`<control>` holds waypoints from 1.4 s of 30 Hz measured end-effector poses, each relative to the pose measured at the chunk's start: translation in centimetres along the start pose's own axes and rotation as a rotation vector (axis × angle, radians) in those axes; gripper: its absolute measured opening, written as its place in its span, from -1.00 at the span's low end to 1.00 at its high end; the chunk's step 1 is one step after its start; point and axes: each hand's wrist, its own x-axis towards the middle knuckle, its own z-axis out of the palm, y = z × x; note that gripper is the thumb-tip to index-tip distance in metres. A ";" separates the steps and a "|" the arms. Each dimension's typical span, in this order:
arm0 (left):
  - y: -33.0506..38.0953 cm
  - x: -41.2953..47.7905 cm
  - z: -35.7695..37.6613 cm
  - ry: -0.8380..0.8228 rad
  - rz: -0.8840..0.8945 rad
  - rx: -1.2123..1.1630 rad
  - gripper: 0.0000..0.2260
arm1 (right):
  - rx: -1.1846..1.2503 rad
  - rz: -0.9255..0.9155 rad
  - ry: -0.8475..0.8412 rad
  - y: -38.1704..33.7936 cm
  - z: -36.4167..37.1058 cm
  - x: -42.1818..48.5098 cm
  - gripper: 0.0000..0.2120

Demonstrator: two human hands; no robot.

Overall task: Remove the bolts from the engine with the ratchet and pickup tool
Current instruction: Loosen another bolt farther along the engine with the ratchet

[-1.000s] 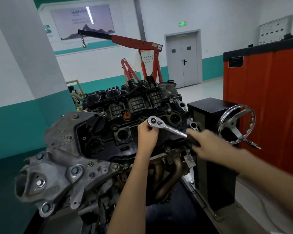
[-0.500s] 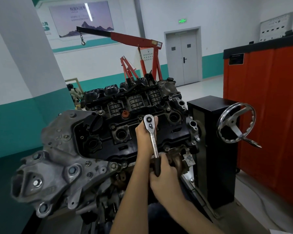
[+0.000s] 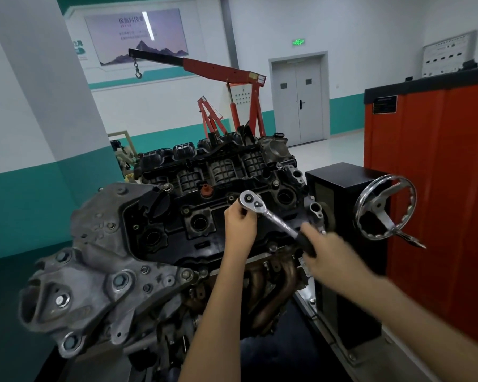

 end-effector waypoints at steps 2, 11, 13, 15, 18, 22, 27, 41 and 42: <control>0.2 -0.1 0.4 -0.006 -0.012 0.001 -0.53 | 0.348 0.110 0.002 -2.6 3.2 -2.4 -0.75; 0.3 0.3 0.1 -0.031 -0.037 0.039 -0.60 | 0.488 0.072 -0.138 -2.6 3.0 -1.9 -0.70; 0.5 0.5 -0.1 -0.053 -0.024 0.074 -0.66 | 0.263 -0.028 -0.195 0.3 -0.7 0.1 -0.70; 0.7 0.8 -0.3 -0.062 -0.018 0.102 -0.82 | -0.128 -0.146 -0.199 2.2 -4.0 3.1 -0.71; 0.4 0.8 -0.7 -0.041 -0.046 0.072 -0.85 | -0.451 -0.244 -0.078 2.3 -5.5 5.5 -0.72; 0.2 0.2 -0.1 -0.007 -0.051 0.016 -0.66 | -0.014 -0.011 -0.024 0.4 -0.4 0.4 -0.74; 0.3 0.4 0.7 0.060 -0.074 -0.052 -0.51 | 0.658 0.201 0.012 -7.0 7.3 -3.1 -0.69; 0.7 0.4 -0.6 0.008 -0.053 0.062 -0.85 | -0.499 -0.285 -0.019 1.7 -5.9 6.4 -0.77; 0.6 0.2 -0.5 0.019 -0.055 0.045 -0.84 | -0.469 -0.240 -0.006 1.5 -5.0 5.3 -0.74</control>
